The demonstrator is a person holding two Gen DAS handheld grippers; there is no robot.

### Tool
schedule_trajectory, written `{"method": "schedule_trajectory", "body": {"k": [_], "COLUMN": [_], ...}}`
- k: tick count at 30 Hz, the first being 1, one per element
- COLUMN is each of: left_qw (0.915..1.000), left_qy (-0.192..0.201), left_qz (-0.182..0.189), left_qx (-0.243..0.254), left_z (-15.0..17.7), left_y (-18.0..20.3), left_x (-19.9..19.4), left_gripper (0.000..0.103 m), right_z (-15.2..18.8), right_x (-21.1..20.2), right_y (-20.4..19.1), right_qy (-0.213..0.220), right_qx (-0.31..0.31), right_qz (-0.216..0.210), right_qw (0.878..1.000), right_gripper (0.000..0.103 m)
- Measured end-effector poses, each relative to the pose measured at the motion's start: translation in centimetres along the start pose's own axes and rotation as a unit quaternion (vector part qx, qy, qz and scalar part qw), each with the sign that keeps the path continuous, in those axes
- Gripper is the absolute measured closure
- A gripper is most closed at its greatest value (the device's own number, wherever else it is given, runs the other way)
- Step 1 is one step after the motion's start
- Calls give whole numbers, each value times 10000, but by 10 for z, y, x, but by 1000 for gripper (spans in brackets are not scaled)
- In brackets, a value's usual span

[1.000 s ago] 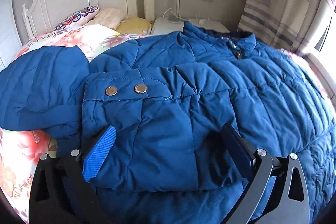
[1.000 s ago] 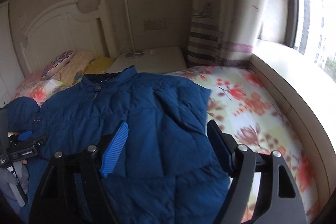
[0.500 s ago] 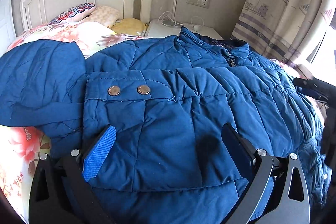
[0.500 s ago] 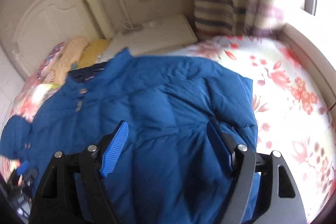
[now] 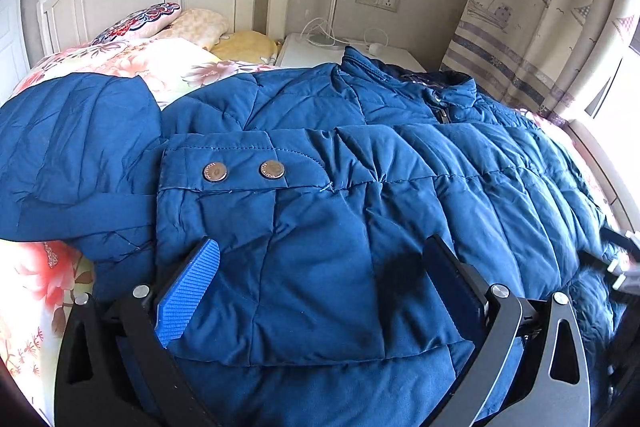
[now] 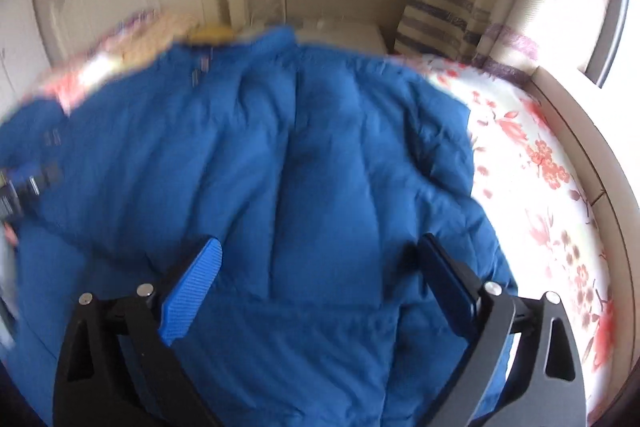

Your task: Fold large clothes

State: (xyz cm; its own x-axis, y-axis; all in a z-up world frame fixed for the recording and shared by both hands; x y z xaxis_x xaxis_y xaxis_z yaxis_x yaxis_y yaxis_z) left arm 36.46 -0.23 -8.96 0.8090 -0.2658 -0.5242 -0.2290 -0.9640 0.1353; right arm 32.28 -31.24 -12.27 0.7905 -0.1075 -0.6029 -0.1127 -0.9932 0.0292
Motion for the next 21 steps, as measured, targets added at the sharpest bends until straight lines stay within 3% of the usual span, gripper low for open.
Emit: {"method": "schedule_trajectory", "body": {"k": [6, 9, 11, 13, 15, 17, 20, 21], "left_qw": [9954, 9998, 9933, 9768, 9581, 9335, 8844, 8761], "left_qy": [-486, -36, 576, 1120, 1339, 1385, 1380, 1376], "left_qz": [-358, -58, -76, -422, -872, -1247, -1489, -1445], "left_qx": [737, -176, -995, -1776, -2375, -3062, -4202, -4390], "left_z": [8, 8, 0, -8, -12, -10, 5, 7], "left_y": [13, -21, -70, -140, -205, -270, -360, -376], "left_x": [0, -41, -80, -118, -142, -158, -165, -163], "left_gripper": [5, 8, 10, 10, 10, 11, 13, 13], "right_z": [-3, -4, -3, -3, -3, -2, -2, -2], "right_x": [10, 12, 9, 9, 6, 5, 4, 4], "right_y": [11, 12, 8, 6, 3, 3, 3, 3], "right_qy": [-30, 36, 31, 18, 29, 41, 49, 48], "right_qx": [305, 403, 401, 350, 329, 353, 375, 375], "right_qz": [-193, -246, -242, -207, -194, -207, -218, -219], "right_qw": [9993, 9989, 9989, 9992, 9993, 9992, 9990, 9990], "right_gripper": [4, 4, 4, 4, 4, 4, 4, 4]}}
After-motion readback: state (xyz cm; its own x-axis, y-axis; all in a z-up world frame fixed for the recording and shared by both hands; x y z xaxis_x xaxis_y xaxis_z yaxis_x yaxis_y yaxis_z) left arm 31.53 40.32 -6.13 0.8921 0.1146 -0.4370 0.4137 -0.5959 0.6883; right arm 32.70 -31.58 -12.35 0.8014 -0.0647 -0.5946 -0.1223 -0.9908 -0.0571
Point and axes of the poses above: each gripper's, at about its wrist camera, not at the fingertips, and x roughly the way its jaws point, y to its right, z to its underside, the point moved 2 cm from there along x, roughly the way its jaws point, and after that the axes turned 15 degrees about y, right-handed, at the moved point
